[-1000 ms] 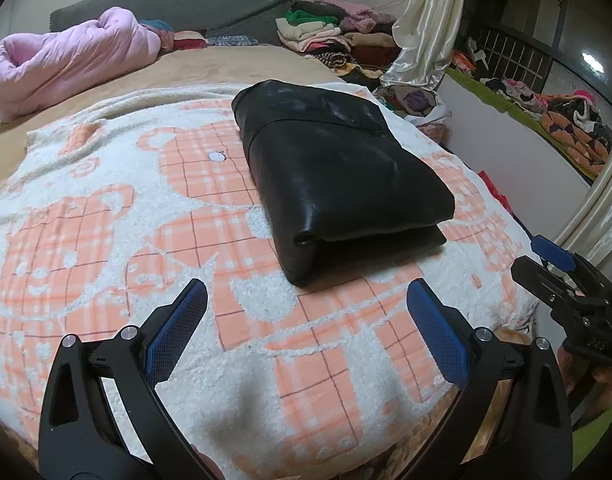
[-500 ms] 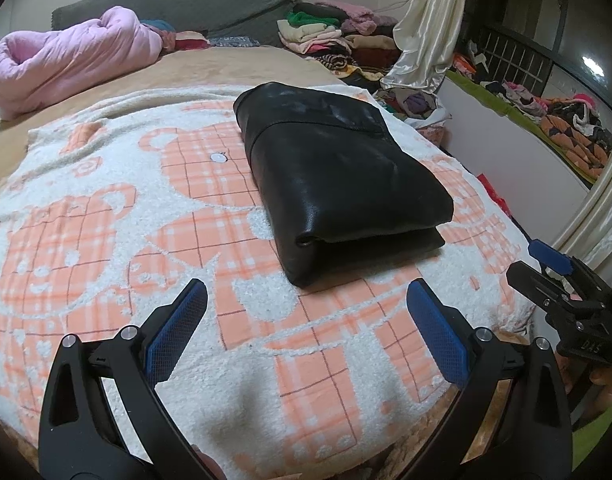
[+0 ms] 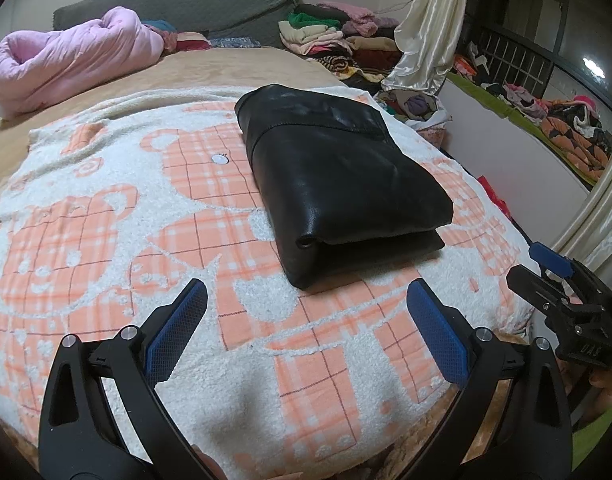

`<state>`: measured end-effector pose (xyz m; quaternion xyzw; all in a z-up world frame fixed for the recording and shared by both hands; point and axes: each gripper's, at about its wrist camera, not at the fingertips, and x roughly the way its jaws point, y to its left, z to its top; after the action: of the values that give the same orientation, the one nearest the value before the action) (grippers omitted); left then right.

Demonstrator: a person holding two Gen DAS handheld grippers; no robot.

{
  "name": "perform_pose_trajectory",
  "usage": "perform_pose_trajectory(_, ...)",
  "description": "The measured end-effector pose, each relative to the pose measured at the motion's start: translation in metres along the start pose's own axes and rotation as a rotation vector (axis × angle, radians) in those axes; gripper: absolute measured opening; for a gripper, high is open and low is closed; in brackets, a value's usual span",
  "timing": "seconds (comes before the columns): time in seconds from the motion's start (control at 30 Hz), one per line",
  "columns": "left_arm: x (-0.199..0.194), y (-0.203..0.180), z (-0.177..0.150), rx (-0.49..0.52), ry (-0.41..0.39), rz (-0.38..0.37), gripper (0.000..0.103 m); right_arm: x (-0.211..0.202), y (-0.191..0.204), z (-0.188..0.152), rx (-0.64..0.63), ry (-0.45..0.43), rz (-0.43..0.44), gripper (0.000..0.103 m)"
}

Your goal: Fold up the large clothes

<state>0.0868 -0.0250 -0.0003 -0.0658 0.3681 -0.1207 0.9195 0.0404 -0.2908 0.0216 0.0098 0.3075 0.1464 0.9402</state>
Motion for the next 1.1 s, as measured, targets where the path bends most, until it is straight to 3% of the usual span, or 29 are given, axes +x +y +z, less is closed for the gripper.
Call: perform_pose_trajectory(1.1, -0.0032, 0.0007, 0.0013, -0.006, -0.01, 0.016, 0.094, -0.0027, -0.0003, 0.0001, -0.003, 0.0, -0.002, 0.099)
